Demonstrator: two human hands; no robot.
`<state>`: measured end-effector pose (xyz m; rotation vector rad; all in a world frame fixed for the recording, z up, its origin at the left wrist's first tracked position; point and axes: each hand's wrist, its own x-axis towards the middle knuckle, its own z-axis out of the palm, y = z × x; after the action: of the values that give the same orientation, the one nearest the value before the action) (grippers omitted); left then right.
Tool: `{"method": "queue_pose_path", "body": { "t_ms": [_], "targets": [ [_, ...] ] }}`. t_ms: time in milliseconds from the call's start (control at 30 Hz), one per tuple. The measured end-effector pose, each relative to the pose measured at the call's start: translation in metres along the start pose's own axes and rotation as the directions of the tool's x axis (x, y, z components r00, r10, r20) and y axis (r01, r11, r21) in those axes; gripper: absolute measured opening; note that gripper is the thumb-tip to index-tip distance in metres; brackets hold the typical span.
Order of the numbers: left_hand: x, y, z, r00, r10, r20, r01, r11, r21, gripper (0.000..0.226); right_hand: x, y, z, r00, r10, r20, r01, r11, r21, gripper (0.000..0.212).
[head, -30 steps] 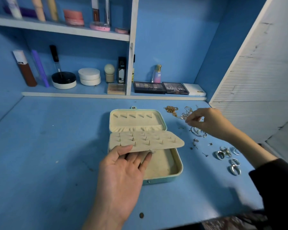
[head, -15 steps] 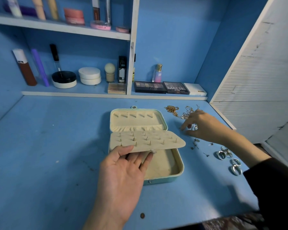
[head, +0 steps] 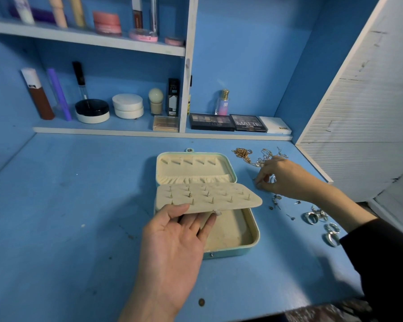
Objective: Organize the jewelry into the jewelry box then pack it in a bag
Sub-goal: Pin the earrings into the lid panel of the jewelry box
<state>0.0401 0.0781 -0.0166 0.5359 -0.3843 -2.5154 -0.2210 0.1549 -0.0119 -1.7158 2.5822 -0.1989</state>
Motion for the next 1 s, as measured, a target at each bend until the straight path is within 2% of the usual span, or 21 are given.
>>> {"method": "queue_pose_path", "body": {
  "t_ms": [300,467,600,700,867,1000],
  "targets": [
    [0.0,0.0,-0.001,1.0,0.005,-0.005,-0.005,1.0,-0.001,0.035,-0.001,0.0,-0.003,1.0,-0.02,-0.022,0.02,0.999,0.026,0.0],
    [-0.001,0.0,0.0,1.0,0.005,-0.008,-0.005,1.0,-0.01,0.043,-0.002,-0.001,-0.004,0.998,-0.009,-0.054,0.009,1.0,0.012,0.003],
    [-0.001,0.0,0.0,1.0,0.002,-0.004,-0.002,1.0,-0.003,0.037,-0.001,-0.001,-0.005,0.996,-0.013,-0.083,0.015,1.0,0.023,0.006],
    [-0.001,0.0,0.001,1.0,-0.002,-0.012,0.002,1.0,-0.001,0.037,0.0,-0.004,-0.007,0.997,-0.022,-0.075,0.031,0.994,0.109,0.009],
    [-0.001,0.001,0.001,1.0,-0.001,-0.011,0.001,1.0,-0.008,0.039,-0.002,-0.031,-0.025,0.999,-0.036,-0.027,0.044,0.901,0.432,0.008],
    [-0.002,0.001,0.003,1.0,-0.001,-0.009,0.001,1.0,-0.011,0.044,0.0,-0.053,-0.03,0.983,-0.172,0.056,0.134,0.9,0.414,0.006]
  ]
}}
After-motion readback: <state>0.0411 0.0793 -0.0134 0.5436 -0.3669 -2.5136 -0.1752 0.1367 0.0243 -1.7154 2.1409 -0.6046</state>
